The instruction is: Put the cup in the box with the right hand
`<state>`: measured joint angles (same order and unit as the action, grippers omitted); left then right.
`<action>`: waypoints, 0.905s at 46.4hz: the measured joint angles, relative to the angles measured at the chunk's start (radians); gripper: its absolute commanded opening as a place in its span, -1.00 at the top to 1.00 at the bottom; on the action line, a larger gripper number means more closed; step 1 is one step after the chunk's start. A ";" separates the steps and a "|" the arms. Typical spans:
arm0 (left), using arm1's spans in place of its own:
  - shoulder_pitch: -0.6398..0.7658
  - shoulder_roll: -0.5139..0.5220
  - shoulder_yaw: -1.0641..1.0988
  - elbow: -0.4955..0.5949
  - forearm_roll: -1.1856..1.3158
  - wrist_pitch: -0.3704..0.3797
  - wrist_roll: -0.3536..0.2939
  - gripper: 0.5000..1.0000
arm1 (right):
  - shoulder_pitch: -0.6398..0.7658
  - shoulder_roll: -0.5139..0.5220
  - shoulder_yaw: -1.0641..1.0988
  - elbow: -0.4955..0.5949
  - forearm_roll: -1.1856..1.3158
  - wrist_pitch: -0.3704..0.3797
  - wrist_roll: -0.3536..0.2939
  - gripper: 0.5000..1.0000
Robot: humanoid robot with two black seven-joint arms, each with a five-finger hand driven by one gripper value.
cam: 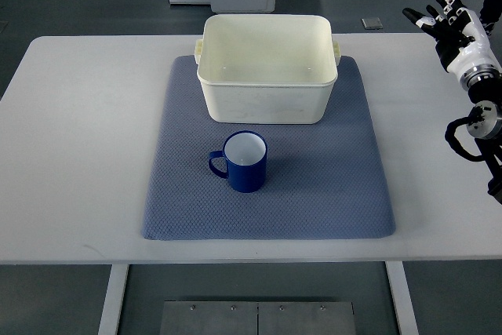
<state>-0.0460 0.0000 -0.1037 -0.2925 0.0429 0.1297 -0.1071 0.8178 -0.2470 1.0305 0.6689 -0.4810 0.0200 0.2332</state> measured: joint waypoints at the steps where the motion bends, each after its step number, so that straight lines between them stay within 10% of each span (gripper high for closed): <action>1: -0.001 0.000 0.000 0.000 0.000 0.000 0.000 -1.00 | 0.000 0.000 0.000 0.000 0.000 0.000 0.000 -1.00; 42: 0.005 0.000 -0.001 0.001 -0.002 -0.004 -0.001 -1.00 | -0.001 0.003 0.000 0.000 0.000 0.000 0.002 -1.00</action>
<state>-0.0414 0.0000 -0.1044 -0.2915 0.0409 0.1259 -0.1081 0.8164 -0.2440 1.0309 0.6685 -0.4809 0.0200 0.2350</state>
